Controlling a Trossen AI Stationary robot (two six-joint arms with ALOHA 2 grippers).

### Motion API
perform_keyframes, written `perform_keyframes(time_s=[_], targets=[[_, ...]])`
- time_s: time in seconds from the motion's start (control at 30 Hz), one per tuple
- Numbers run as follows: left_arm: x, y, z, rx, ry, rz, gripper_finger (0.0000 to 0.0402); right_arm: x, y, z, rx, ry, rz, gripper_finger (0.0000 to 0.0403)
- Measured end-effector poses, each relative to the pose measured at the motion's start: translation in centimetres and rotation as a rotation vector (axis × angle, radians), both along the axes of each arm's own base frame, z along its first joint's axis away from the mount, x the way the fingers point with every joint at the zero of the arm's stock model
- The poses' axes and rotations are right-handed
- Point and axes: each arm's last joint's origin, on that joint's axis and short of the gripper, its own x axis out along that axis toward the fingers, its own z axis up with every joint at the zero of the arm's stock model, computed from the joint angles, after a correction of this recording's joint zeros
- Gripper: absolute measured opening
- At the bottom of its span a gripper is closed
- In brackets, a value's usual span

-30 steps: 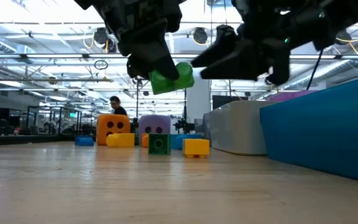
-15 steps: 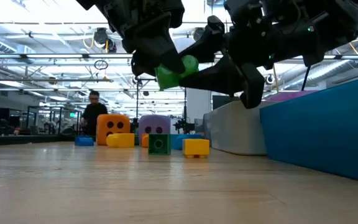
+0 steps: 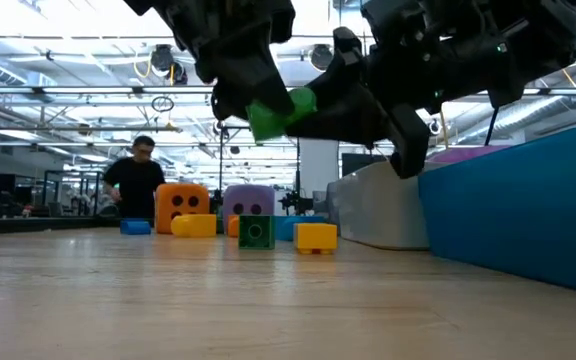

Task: Pick & Place Toys
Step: Put the green game piece into the gray bin

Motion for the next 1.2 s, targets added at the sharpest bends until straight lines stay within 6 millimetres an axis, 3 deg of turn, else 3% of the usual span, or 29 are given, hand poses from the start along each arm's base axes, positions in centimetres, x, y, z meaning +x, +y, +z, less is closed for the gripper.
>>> perform_keyframes(time_s=[0.27, 0.4, 0.5, 0.67, 0.9, 1.0, 1.2], targets=[[-1.5, 1.6, 3.6, -0.012, -0.092, 0.041, 0.0244, 0.0, -0.1, 1.1, 0.073, -0.053, -0.027, 0.0111], [-1.9, 1.3, 5.0, 0.060, -0.161, 0.103, 0.0251, -0.3, 0.2, 0.9, 0.085, -0.007, -0.007, 0.0111], [-2.2, 0.8, 5.4, 0.116, -0.181, 0.138, 0.0252, -0.7, 0.1, 2.0, 0.143, -0.026, -0.026, 0.0111], [-3.5, -0.3, 6.7, 0.220, -0.221, 0.161, 0.0253, -1.8, -0.6, 3.4, 0.235, 0.008, -0.178, 0.0111], [-5.0, -0.8, 6.2, 0.301, -0.252, 0.118, 0.0253, -4.8, -2.2, 6.7, 0.487, 0.023, -0.339, 0.0111], [-5.8, 0.2, 5.2, 0.309, -0.290, 0.139, 0.0253, -6.1, -3.0, 7.9, 0.591, 0.018, -0.391, 0.0111], [-9.3, 2.9, 3.1, 0.320, -0.364, 0.232, 0.0253, -8.2, -4.4, 8.2, 0.749, 0.066, -0.519, 0.0119]])
